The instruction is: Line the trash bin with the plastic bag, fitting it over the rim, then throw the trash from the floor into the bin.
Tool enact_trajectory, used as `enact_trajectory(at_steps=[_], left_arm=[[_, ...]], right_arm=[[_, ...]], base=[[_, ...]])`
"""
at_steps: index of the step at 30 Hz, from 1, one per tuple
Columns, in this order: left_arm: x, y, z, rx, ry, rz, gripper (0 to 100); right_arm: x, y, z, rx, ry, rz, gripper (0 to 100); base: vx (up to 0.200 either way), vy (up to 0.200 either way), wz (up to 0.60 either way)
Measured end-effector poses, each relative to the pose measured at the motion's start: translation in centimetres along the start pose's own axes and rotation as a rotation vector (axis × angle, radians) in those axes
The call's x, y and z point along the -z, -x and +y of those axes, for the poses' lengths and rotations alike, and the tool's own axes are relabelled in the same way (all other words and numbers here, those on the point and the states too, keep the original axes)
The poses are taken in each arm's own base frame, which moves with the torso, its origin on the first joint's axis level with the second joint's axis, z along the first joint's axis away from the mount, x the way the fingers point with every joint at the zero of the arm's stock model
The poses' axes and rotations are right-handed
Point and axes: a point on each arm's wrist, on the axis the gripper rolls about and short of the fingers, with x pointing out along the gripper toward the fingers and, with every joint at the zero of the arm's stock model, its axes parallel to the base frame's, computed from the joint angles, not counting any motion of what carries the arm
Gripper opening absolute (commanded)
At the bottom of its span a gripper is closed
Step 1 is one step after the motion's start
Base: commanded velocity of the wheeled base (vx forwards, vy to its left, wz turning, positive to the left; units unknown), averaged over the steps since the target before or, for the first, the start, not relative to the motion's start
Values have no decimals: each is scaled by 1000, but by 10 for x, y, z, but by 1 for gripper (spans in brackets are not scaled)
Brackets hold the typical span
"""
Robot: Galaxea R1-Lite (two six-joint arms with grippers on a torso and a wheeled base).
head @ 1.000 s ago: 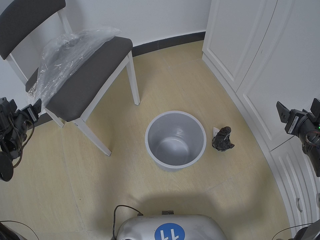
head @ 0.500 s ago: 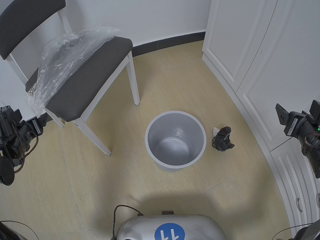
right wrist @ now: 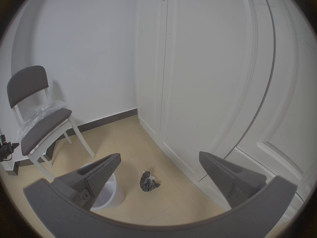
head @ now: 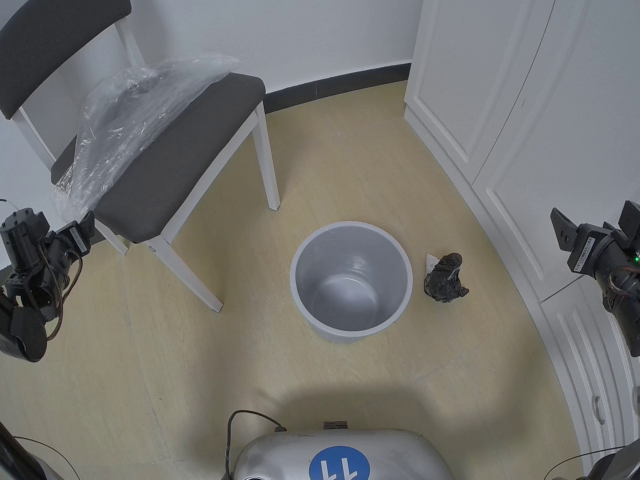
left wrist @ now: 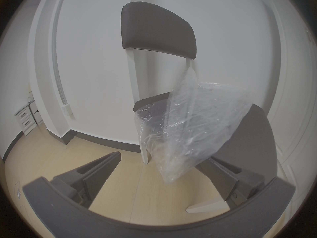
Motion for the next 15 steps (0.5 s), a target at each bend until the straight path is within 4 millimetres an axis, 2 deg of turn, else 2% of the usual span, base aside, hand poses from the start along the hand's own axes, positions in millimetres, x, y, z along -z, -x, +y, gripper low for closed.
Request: enact_trajectory(at_steps=[5, 15], left_arm=[[0, -7, 0, -20, 10, -9, 100], [-23, -5, -3, -37, 58, -101, 100]], right_arm=[[0, 0, 0, 0, -1, 0, 100], [0, 0, 0, 0, -1, -1, 100]], base=[[0, 0, 0], [0, 0, 0]])
